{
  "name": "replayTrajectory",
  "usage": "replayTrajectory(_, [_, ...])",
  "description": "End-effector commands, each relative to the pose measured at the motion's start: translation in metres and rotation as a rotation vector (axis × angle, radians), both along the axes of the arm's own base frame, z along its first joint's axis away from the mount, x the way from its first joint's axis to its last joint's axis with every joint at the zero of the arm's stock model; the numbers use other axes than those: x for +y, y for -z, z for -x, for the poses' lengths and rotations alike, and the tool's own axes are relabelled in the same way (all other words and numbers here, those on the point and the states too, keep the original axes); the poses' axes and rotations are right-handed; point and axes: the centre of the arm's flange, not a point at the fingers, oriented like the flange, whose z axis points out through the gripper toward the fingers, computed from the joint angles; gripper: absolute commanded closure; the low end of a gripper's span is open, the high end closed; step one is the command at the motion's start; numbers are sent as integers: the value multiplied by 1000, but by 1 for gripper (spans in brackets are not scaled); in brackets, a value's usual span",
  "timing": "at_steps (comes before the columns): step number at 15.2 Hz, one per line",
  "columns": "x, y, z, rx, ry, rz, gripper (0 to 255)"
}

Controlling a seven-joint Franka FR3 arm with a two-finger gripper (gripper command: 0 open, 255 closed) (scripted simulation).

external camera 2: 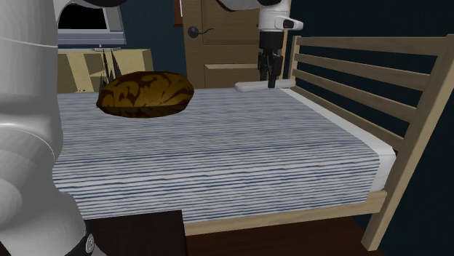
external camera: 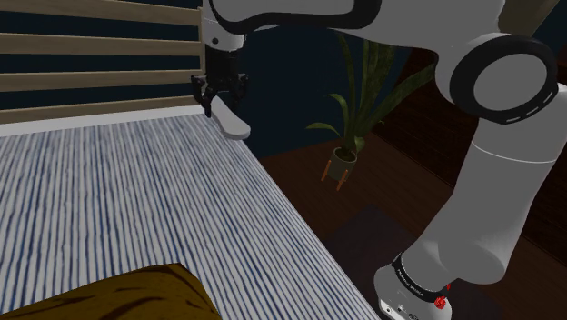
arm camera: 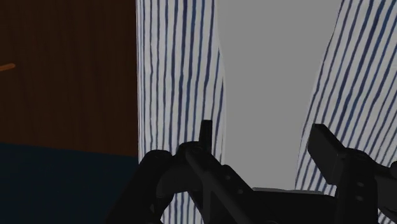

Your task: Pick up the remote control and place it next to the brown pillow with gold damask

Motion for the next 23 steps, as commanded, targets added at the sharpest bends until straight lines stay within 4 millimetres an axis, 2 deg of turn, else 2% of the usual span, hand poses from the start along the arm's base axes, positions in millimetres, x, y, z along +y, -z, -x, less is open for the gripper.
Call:
replayTrajectory(1, [0, -11, 0, 0, 0, 0, 255])
replayTrajectory(12, [0, -65, 0, 0, 0, 0, 255])
replayTrajectory(23, [69, -66, 128, 0, 0, 0, 255])
